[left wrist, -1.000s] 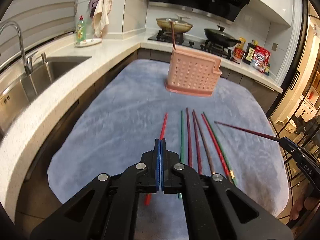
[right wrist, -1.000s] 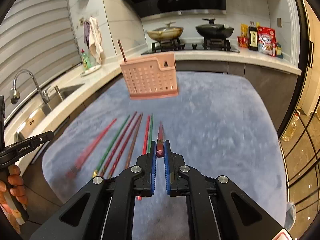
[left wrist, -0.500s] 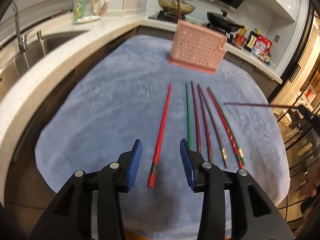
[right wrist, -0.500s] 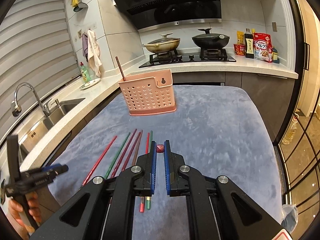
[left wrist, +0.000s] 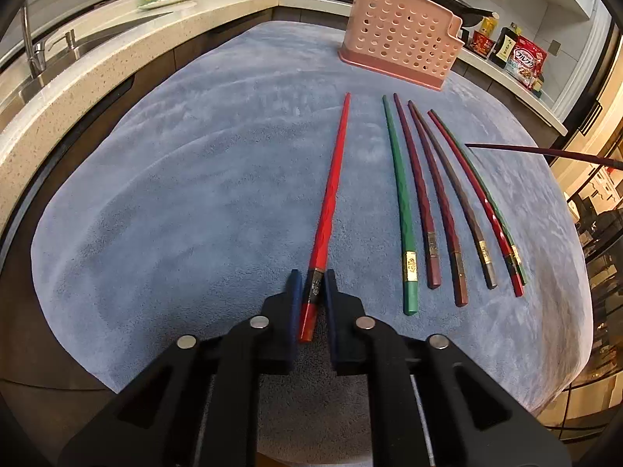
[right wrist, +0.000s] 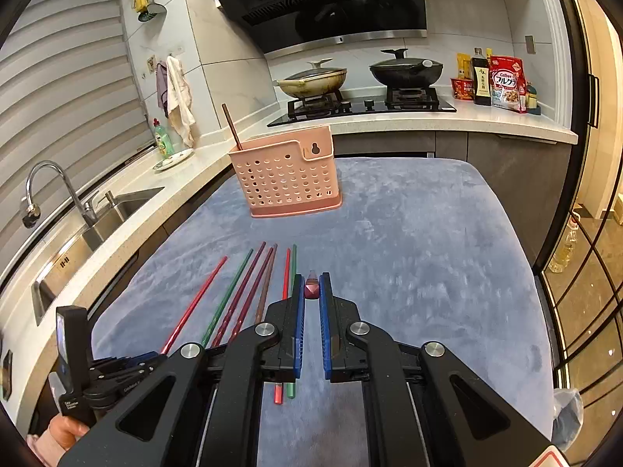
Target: Organize utensils
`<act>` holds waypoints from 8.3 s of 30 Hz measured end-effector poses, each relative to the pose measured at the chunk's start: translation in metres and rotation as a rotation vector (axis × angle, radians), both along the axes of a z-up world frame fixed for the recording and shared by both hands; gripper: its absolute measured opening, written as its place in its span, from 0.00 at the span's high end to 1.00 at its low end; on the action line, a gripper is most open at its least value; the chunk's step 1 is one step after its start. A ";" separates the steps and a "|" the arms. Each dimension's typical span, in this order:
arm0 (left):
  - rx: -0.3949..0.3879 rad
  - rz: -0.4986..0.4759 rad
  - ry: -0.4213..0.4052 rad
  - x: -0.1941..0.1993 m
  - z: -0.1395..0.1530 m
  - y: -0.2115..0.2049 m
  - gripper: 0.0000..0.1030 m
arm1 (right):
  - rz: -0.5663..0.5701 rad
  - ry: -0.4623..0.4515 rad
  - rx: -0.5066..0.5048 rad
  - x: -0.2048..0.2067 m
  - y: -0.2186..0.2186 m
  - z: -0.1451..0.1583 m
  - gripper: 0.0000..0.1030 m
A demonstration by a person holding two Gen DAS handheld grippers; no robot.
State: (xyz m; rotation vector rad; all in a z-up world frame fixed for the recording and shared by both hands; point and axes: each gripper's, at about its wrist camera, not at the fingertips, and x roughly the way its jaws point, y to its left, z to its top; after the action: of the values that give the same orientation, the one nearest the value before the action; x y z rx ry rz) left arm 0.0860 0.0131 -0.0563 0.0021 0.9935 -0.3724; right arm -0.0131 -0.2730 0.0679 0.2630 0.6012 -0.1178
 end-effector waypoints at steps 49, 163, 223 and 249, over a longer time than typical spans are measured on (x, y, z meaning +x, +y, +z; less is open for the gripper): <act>-0.196 0.011 -0.635 0.184 0.325 -0.105 0.93 | -0.054 -0.393 0.047 0.227 -0.072 0.188 0.93; 0.095 -0.023 -0.119 -0.023 0.008 -0.043 0.41 | 0.081 0.242 0.001 0.026 0.030 -0.132 0.94; -0.065 0.027 -0.252 0.028 0.127 -0.018 0.93 | 0.008 -0.094 -0.011 0.032 -0.016 0.024 0.94; -0.092 -0.004 -0.444 0.109 0.238 -0.059 0.93 | 0.035 -0.251 0.046 0.114 -0.056 0.113 0.94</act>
State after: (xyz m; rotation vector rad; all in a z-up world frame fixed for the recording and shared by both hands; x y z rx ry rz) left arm 0.1955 -0.0459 0.1819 0.0035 0.5378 -0.4002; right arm 0.1008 -0.3287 0.1805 0.3063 0.3591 -0.0362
